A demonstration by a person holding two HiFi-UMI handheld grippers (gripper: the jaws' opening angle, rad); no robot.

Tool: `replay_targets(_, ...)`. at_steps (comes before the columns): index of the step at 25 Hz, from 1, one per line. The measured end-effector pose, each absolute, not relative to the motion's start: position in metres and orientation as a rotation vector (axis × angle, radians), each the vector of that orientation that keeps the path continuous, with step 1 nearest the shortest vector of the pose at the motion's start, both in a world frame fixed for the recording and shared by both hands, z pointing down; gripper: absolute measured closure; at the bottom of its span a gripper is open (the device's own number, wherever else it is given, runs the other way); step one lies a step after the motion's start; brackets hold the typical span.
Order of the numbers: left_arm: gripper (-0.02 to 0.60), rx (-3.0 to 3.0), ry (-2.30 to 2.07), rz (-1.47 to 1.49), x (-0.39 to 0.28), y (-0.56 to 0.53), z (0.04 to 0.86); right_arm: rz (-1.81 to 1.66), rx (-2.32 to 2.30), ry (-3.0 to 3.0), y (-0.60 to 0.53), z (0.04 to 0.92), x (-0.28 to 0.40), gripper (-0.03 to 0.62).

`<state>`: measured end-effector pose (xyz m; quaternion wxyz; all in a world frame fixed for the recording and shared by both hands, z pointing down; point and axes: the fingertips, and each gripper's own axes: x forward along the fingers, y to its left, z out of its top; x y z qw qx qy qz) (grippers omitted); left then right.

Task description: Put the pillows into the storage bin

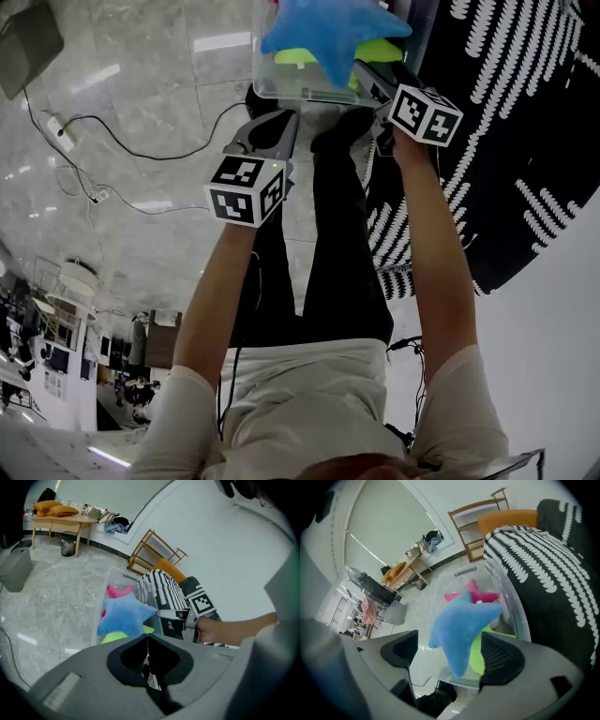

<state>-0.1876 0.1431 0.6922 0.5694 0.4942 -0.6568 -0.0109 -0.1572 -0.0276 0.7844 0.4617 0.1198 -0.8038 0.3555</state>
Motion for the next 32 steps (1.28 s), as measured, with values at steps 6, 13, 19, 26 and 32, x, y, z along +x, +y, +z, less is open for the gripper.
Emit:
replay_targets(6, 0.565, 1.158, -1.562, -0.031, -0.193, 0.144, 0.693, 0.866, 0.262, -1.977, -0.010, 0.782, -0.153, 0.189)
replay_targets(13, 0.563, 1.176, -1.611, 0.003, -0.197, 0.136, 0.673, 0.781, 0.179, -2.030, -0.010, 0.747, -0.152, 0.189)
replay_targets(19, 0.565, 1.228, -1.660, 0.105, -0.210, 0.132, 0.626, 0.699, 0.120, -2.110, -0.030, 0.673, -0.155, 0.189)
replay_targets(26, 0.564, 1.307, -1.689, 0.188, -0.221, 0.117, 0.530, 0.644, 0.056, -2.183, -0.041, 0.555, -0.149, 0.189)
replay_targets(32, 0.565, 1.414, -1.713, 0.250, -0.226, 0.113, 0.433, 0.592, 0.055, -2.269, -0.037, 0.457, -0.146, 0.189)
